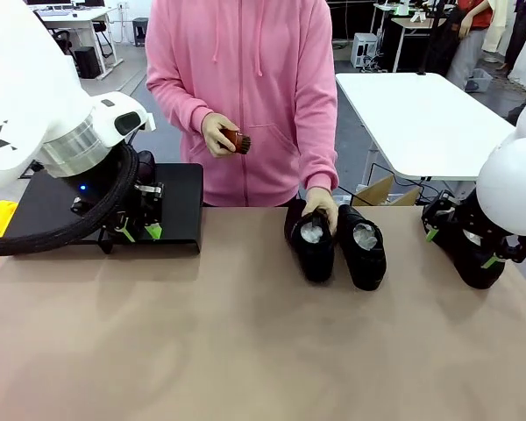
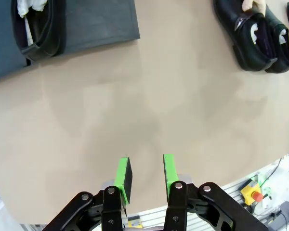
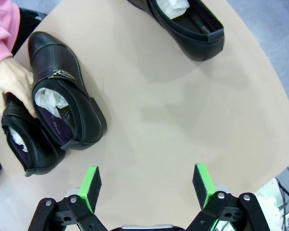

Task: Organize the shoes by placing them on the stand.
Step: Pick up one Shoe and place it in the middle of the table.

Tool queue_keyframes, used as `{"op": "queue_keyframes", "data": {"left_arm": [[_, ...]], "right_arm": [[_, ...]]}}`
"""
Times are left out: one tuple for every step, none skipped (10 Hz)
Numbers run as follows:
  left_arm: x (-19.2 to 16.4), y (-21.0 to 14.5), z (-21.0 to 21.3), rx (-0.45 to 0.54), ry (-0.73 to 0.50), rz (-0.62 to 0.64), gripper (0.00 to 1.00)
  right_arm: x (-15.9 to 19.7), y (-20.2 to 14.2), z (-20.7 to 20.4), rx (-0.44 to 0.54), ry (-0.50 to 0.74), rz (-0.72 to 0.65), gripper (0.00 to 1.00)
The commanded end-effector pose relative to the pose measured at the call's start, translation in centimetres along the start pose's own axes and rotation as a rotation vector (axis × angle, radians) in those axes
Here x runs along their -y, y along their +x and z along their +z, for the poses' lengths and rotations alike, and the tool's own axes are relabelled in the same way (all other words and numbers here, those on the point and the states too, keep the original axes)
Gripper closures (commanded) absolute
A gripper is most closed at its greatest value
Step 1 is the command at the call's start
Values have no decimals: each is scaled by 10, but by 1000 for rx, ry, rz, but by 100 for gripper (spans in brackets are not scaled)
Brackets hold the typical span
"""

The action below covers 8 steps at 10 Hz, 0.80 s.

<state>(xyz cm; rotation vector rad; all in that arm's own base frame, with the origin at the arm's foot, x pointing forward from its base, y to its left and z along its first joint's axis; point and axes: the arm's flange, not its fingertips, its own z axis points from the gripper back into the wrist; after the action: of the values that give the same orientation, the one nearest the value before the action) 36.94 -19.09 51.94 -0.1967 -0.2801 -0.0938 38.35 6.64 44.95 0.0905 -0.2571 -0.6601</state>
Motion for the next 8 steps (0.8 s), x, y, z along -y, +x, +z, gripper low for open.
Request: {"op": "queue_keyframes", "data": {"left_arm": [[-1,2,0,11,-17,17,62],[-1,2,0,11,-17,17,62],[-1,2,0,11,-17,17,62],[-1,2,0,11,-17,17,62],[-1,2,0,11,-17,17,62],[-1,2,0,11,-17,17,62],[-1,2,0,11,-17,17,62],[-1,2,0,11,-17,17,62]], "right_arm": [[1,0,-1,5,13,4,0],[1,0,-1,5,13,4,0],[0,0,0,0,0,0,0],[1,16,1,16,1,11,0],[4,32,2,29,-3,22,0],[8,51,0,28,-3,66,0],[13,75,-7,-4,-12,111,0],[17,98,-20,-67,2,228,0]]}}
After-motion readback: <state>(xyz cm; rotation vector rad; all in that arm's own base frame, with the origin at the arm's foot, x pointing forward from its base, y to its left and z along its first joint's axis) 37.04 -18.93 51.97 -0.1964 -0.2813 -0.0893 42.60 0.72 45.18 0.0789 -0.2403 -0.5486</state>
